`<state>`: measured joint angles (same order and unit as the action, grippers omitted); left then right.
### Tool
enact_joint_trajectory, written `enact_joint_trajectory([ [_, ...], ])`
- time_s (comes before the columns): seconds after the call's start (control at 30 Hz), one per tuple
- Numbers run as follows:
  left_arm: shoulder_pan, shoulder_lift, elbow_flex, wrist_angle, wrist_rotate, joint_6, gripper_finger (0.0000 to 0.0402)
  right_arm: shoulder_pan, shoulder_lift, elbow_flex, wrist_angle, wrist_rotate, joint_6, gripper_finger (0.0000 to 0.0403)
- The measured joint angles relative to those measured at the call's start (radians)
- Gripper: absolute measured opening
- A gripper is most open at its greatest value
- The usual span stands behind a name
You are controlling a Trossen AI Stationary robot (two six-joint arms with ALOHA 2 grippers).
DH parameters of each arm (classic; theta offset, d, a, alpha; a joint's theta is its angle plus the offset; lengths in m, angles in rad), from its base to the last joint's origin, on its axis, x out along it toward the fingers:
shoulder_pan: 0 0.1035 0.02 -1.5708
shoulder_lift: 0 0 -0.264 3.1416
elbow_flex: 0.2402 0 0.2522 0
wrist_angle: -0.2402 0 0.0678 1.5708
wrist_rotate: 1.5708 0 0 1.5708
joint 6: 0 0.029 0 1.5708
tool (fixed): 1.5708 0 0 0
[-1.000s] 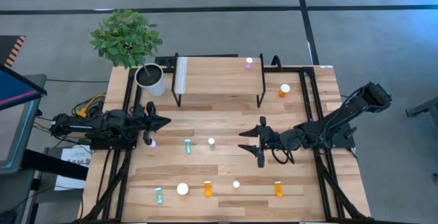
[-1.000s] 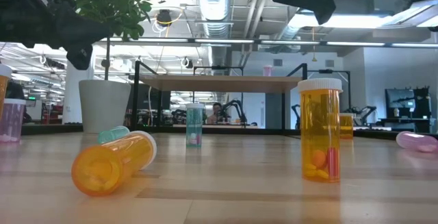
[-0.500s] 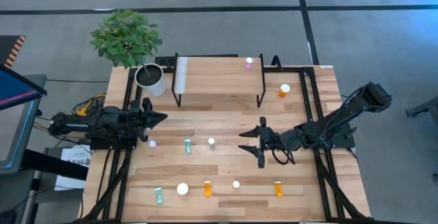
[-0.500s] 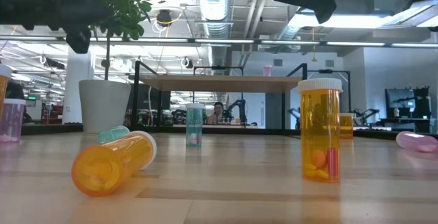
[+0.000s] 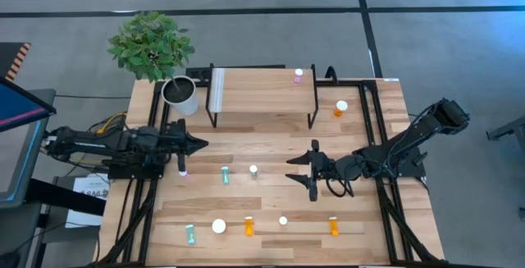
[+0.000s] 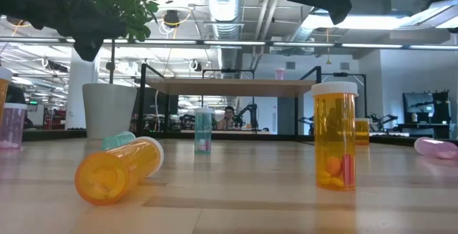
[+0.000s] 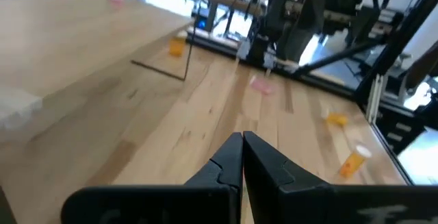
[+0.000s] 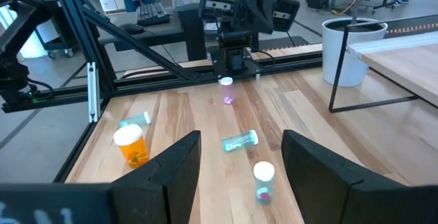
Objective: Pick and place medicine bottles onto shelf by color
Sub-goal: Put the left pink pill bottle on the shelf aligned with the other pink pill bottle
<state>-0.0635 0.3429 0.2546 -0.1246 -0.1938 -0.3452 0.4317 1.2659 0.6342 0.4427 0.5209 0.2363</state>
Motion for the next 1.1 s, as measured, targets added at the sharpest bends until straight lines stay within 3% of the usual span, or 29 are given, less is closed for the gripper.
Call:
enact_joint_trajectory([
  [0.27, 0.0, 0.058, 0.012, 0.0, 0.014, -0.05, 0.0, 0.001, 0.0, 0.0, -0.001, -0.003, 0.0, 0.0228],
  [0.6, 0.0, 0.223, 0.181, -0.098, 0.034, 0.02, 0.0003, 0.002, 0.0, 0.0, -0.001, -0.003, 0.0, 0.0228],
  [0.87, 0.0, 0.363, 0.205, -0.108, 0.061, 0.012, 0.0084, 0.018, 0.0, 0.0, -0.001, -0.002, 0.0, 0.0228],
  [1.1, -0.008, 0.421, 0.205, -0.101, 0.162, -0.024, 0.0142, 0.021, 0.0, 0.0, -0.001, -0.002, 0.0, 0.0228],
])
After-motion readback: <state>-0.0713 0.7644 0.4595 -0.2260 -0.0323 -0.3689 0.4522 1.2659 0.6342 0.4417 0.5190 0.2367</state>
